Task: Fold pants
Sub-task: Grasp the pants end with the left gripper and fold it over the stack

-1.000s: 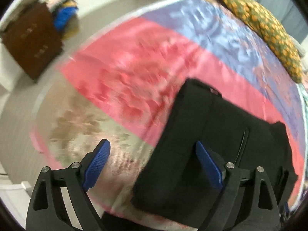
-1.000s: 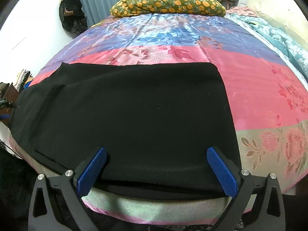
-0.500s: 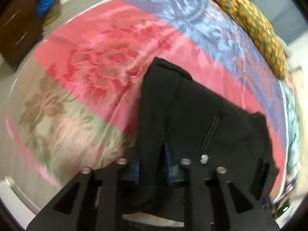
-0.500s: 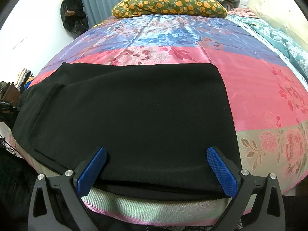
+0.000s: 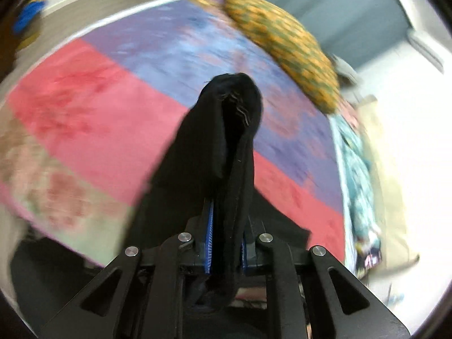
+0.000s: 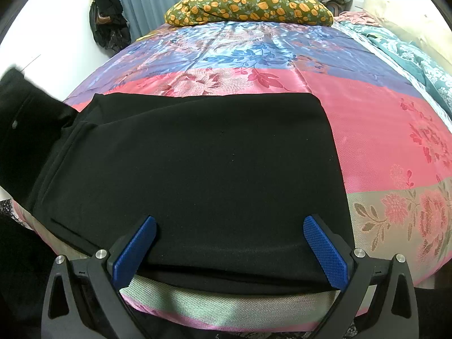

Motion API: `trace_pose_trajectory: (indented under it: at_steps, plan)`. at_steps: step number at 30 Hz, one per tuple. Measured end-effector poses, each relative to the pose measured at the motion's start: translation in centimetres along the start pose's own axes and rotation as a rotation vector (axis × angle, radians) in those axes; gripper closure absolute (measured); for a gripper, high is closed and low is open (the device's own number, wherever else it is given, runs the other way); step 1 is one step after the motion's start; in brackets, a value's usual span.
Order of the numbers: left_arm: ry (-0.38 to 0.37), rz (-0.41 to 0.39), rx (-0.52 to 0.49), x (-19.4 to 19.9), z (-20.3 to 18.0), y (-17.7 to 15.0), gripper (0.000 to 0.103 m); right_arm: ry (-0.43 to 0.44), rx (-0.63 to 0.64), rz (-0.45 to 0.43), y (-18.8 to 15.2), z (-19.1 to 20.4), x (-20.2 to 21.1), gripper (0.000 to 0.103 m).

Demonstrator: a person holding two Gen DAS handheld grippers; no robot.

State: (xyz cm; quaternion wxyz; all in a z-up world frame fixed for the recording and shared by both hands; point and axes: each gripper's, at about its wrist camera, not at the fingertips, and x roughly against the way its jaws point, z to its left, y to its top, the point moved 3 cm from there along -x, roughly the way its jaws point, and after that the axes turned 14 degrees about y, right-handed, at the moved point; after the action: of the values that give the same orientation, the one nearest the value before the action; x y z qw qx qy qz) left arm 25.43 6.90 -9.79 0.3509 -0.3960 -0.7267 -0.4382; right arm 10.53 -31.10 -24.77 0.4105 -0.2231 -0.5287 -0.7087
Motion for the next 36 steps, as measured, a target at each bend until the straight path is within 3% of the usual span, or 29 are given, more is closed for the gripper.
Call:
trace_pose_trajectory:
  at_steps: [5, 7, 9, 11, 12, 14, 15, 17, 19, 21, 22, 24, 26, 28, 31, 33, 36]
  plan:
    - [-0.007, 0.074, -0.139, -6.4, -8.5, -4.4, 0.091, 0.001, 0.002, -0.001, 0.0, 0.1, 0.0, 0.000]
    - [0.055, 0.110, -0.199, -10.2, -10.6, -6.2, 0.090, 0.002, 0.004, -0.001, 0.1, 0.1, -0.1, 0.000]
    - [0.167, 0.145, -0.307, -14.2, -12.3, -8.4, 0.087, 0.002, 0.006, -0.002, 0.0, 0.1, 0.0, 0.000]
    - [0.251, 0.115, -0.416, -15.4, -13.5, -10.1, 0.081, 0.001, 0.011, 0.001, 0.0, 0.2, -0.1, 0.000]
    - [0.261, 0.084, -0.470, -14.8, -14.3, -10.8, 0.076, 0.000, 0.013, 0.001, -0.1, 0.2, -0.1, 0.000]
    - [0.162, 0.098, -0.512, -13.1, -15.6, -11.7, 0.049, 0.007, 0.015, 0.000, -0.1, 0.1, 0.0, 0.000]
    - [0.085, 0.107, -0.512, -11.6, -15.8, -11.8, 0.047, 0.008, 0.014, -0.001, -0.1, 0.1, 0.0, 0.000]
    - [0.025, 0.053, -0.501, -8.3, -15.2, -11.1, 0.043, 0.008, 0.015, -0.003, -0.1, 0.1, 0.0, 0.000]
    - [0.051, -0.059, -0.463, -5.3, -13.5, -9.5, 0.037, 0.006, 0.015, -0.005, -0.2, 0.1, 0.0, 0.000]
    - [0.162, -0.180, -0.373, -3.4, -10.0, -7.4, 0.038, 0.007, 0.015, -0.005, -0.2, 0.1, 0.0, 0.000]
    - [0.244, -0.231, -0.310, -3.1, -7.7, -6.4, 0.039, 0.007, 0.015, -0.006, -0.2, 0.1, 0.0, 0.000]
    - [0.376, -0.252, -0.228, -4.0, -4.1, -5.8, 0.061, 0.011, 0.020, -0.012, -0.3, 0.1, 0.0, 0.000]
    - [0.440, -0.196, -0.224, -6.3, -1.5, -6.5, 0.093, 0.021, 0.031, -0.027, -0.5, 0.1, 0.1, 0.000]
    - [0.473, -0.144, -0.281, -9.2, -1.0, -8.3, 0.096, 0.037, 0.036, -0.035, -0.6, 0.1, 0.3, 0.000]
    - [0.544, -0.178, -0.440, -11.9, -2.9, -10.8, 0.097, 0.083, 0.004, -0.047, 0.1, -0.2, 1.7, 0.000]
    - [0.555, -0.191, -0.452, -12.1, -3.6, -11.4, 0.100, 0.188, -0.070, -0.123, 0.9, -0.3, 4.1, 0.000]
    - [0.501, -0.187, -0.401, -11.3, -2.6, -11.3, 0.100, 0.414, -0.157, -0.216, 2.7, -0.1, 6.7, 0.000]
